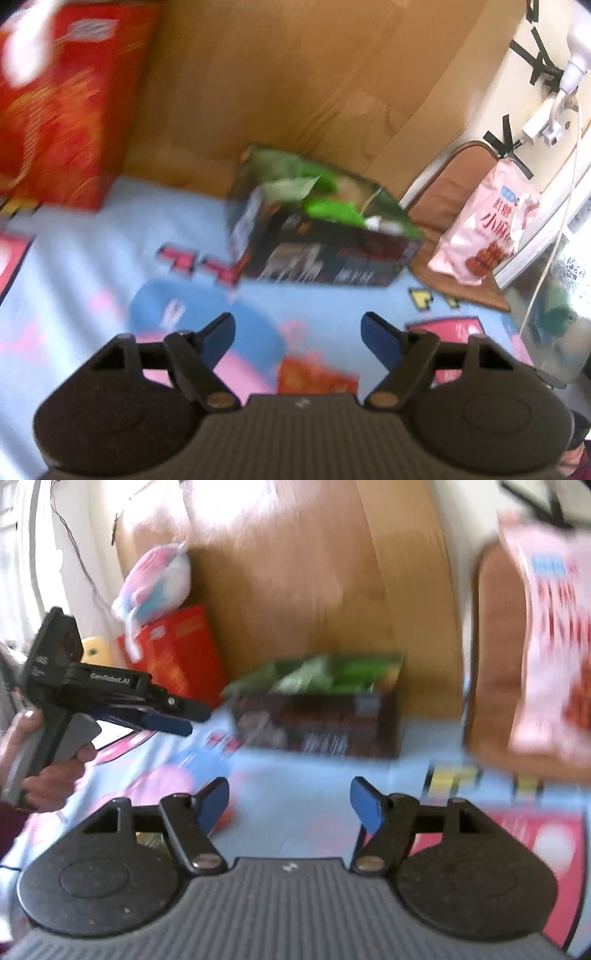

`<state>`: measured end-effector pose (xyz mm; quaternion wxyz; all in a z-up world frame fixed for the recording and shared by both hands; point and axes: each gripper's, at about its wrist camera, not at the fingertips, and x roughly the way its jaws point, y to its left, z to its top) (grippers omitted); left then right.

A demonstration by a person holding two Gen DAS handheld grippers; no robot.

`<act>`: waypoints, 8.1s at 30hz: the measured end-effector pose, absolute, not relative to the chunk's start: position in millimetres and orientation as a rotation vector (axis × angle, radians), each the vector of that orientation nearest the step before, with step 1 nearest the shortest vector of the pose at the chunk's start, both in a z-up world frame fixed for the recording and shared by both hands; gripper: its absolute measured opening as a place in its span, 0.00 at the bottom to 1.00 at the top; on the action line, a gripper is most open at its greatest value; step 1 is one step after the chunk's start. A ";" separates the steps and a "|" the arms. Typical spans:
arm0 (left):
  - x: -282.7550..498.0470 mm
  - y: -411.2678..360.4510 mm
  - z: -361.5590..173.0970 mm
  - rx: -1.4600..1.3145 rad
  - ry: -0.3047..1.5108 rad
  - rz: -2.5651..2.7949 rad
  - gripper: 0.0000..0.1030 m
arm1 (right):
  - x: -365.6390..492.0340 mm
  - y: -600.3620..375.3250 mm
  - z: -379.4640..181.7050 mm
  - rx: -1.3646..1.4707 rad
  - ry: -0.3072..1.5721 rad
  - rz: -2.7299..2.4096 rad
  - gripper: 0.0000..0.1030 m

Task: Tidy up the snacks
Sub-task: 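Drop the bright green packet with the left gripper into the tin box, then move the left gripper toward the clear peanut bag, then grasp the clear peanut bag with the left gripper, then carry the peanut bag with the left gripper and drop it into the tin box, then grasp the orange-red snack packet with the left gripper, then carry the orange-red packet with the left gripper and drop it into the tin box, then move the left gripper back to the green-yellow packet on the sheet, then grasp the green-yellow snack packet with the left gripper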

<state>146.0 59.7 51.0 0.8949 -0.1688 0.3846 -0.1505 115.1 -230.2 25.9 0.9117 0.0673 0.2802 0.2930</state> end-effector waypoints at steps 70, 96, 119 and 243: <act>216.9 -2.2 111.5 -0.343 0.638 -0.437 0.55 | 162.5 -165.8 57.0 -0.035 0.258 0.396 0.44; 104.4 63.6 -3.7 -0.619 0.880 -0.533 0.55 | 126.8 -182.6 -11.3 0.536 0.811 0.699 0.06; 42.8 20.0 -2.7 -0.559 0.964 -0.675 0.66 | 6.0 -240.1 -37.4 0.894 0.794 0.561 0.09; 12.6 -0.6 16.4 -0.136 0.807 -0.317 0.37 | -35.5 -137.2 -6.5 -0.020 0.642 0.604 0.49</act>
